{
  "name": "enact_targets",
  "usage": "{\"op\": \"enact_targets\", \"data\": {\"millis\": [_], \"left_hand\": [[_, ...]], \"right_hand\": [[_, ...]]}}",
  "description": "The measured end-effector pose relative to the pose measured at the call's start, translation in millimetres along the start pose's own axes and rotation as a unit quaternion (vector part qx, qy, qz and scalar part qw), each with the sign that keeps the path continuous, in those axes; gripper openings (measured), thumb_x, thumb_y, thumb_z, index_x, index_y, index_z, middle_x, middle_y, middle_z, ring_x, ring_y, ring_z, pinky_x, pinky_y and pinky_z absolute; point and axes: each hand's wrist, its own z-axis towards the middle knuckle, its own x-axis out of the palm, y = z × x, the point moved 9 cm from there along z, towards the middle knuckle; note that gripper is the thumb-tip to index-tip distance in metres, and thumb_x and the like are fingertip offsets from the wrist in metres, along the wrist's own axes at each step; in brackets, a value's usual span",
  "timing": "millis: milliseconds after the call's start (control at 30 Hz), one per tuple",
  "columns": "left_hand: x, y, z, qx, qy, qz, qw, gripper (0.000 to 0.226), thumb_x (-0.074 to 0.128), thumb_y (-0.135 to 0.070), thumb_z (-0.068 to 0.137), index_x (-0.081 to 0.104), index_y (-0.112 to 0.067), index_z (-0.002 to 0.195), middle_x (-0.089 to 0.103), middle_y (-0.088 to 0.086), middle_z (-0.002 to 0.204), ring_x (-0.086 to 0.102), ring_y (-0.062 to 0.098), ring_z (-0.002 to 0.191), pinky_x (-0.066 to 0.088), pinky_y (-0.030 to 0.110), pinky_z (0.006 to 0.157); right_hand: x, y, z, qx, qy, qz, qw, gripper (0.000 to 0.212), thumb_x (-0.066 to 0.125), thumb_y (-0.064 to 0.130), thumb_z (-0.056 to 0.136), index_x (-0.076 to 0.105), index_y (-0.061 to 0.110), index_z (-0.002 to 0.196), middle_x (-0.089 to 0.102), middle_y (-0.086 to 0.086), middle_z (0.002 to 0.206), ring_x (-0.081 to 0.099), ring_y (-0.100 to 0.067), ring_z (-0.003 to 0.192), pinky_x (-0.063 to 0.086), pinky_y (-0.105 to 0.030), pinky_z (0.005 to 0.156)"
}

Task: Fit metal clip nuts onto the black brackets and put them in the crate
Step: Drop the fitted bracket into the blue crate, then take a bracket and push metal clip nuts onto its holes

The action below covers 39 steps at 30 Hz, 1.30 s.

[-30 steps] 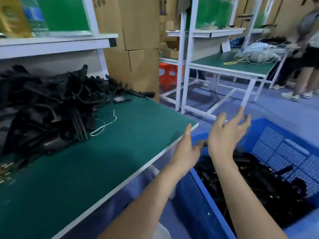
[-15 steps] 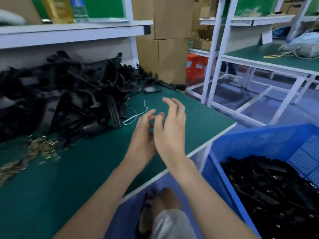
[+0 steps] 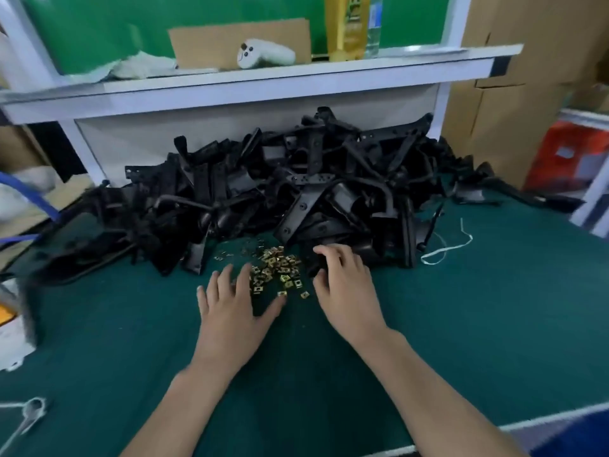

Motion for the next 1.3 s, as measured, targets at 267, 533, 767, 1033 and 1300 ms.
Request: {"op": "enact_targets", "data": {"millis": [267, 533, 767, 1033, 1300], "left_hand": [[14.6, -4.3, 50.3, 0.000, -0.016, -0.015, 1.000, 0.072, 0.039, -0.063, 0.098, 0.032, -0.017, 0.154, 0.039, 0.013, 0.155, 0.034, 0.032, 0.145, 0.023, 0.052, 0.120], [0.7, -69.1, 113.0, 0.075, -0.037, -0.049, 0.995, 0.067, 0.048, -0.044, 0.103, 0.024, -0.012, 0.157, 0.040, 0.009, 0.156, 0.033, 0.030, 0.144, 0.031, 0.046, 0.114], [0.8, -84.5, 141.9, 0.071, -0.037, 0.005, 0.997, 0.052, 0.053, -0.027, 0.103, 0.033, -0.008, 0.146, 0.060, 0.012, 0.131, 0.043, 0.031, 0.124, 0.043, 0.039, 0.098], [-69.4, -53.3, 121.1, 0.109, -0.045, -0.008, 0.993, 0.052, 0.053, -0.031, 0.104, 0.037, -0.008, 0.147, 0.066, 0.013, 0.117, 0.051, 0.028, 0.111, 0.045, 0.034, 0.090], [-20.6, -37.2, 50.1, -0.147, 0.041, -0.685, 0.712, 0.019, 0.042, -0.019, 0.108, 0.060, -0.011, 0.107, 0.078, 0.007, 0.089, 0.070, 0.015, 0.074, 0.056, 0.023, 0.060]], "right_hand": [[17.3, -4.8, 38.6, 0.010, -0.027, -0.053, 0.998, 0.034, 0.048, 0.022, 0.101, 0.054, 0.019, 0.134, 0.059, -0.004, 0.123, 0.055, -0.028, 0.110, 0.044, -0.043, 0.093], [9.6, -23.7, 40.7, 0.046, -0.063, 0.074, 0.994, 0.028, 0.049, 0.011, 0.101, 0.060, 0.014, 0.126, 0.060, -0.005, 0.117, 0.053, -0.023, 0.105, 0.045, -0.042, 0.092], [7.3, -32.6, 40.5, 0.061, -0.077, 0.150, 0.984, 0.027, 0.049, 0.009, 0.100, 0.062, 0.017, 0.122, 0.059, 0.003, 0.113, 0.048, -0.013, 0.102, 0.046, -0.037, 0.092], [4.9, -30.1, 38.5, 0.057, -0.076, 0.159, 0.983, 0.026, 0.048, 0.010, 0.101, 0.059, 0.019, 0.123, 0.058, 0.006, 0.112, 0.045, -0.010, 0.102, 0.043, -0.028, 0.092], [2.0, -28.6, 38.0, 0.123, -0.026, 0.494, 0.860, 0.028, 0.042, 0.045, 0.101, 0.057, 0.044, 0.124, 0.068, 0.017, 0.114, 0.066, -0.004, 0.106, 0.051, -0.023, 0.090]]}}
